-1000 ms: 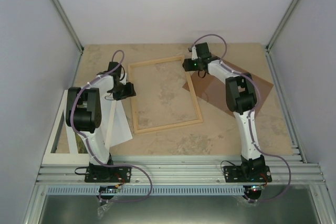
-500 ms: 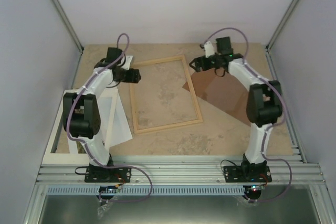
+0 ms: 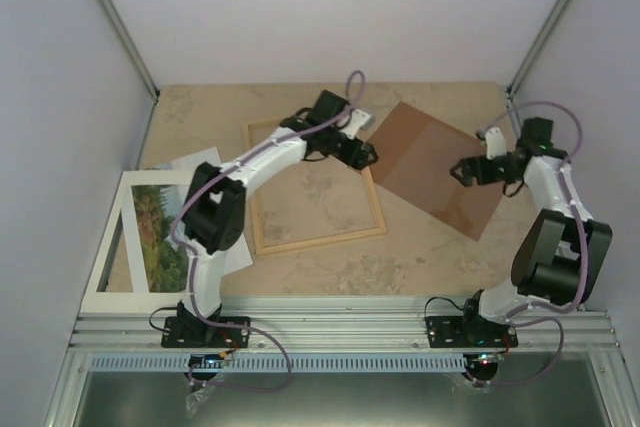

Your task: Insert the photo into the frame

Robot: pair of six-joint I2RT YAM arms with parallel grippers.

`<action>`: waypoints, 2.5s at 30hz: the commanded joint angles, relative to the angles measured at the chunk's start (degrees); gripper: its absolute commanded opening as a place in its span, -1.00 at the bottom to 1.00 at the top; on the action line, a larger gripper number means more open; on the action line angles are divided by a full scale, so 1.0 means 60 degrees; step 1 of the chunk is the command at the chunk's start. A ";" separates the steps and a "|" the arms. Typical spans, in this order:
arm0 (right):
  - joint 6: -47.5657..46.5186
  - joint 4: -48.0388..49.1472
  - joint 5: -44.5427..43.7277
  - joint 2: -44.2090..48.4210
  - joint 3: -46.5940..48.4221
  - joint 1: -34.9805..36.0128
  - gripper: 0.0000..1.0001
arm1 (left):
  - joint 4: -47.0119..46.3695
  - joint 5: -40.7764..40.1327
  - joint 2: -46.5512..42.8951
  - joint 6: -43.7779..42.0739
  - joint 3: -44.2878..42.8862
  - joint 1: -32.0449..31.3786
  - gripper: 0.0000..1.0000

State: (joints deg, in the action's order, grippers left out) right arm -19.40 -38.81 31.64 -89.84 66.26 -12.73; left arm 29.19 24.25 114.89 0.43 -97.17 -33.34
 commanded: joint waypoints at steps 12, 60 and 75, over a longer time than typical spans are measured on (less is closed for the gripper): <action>-0.2500 -0.2461 -0.1955 0.1195 -0.1112 -0.3364 0.89 | -0.0724 -0.0849 0.4237 0.1611 -0.3778 -0.1708 0.64; -0.2847 -0.1235 -0.4750 -0.2040 -0.2607 -0.2988 0.50 | -0.0132 0.1081 0.3415 0.3337 -0.0627 -0.0833 0.46; -0.2861 -0.1069 -0.3837 -0.3873 -0.2822 -0.2610 0.19 | -0.0835 0.2829 0.4134 0.3386 -0.0590 -0.1121 0.41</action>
State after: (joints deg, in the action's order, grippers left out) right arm -35.79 -48.53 2.13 -99.85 56.99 -29.58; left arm 22.26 37.21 135.98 19.84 -103.15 -38.98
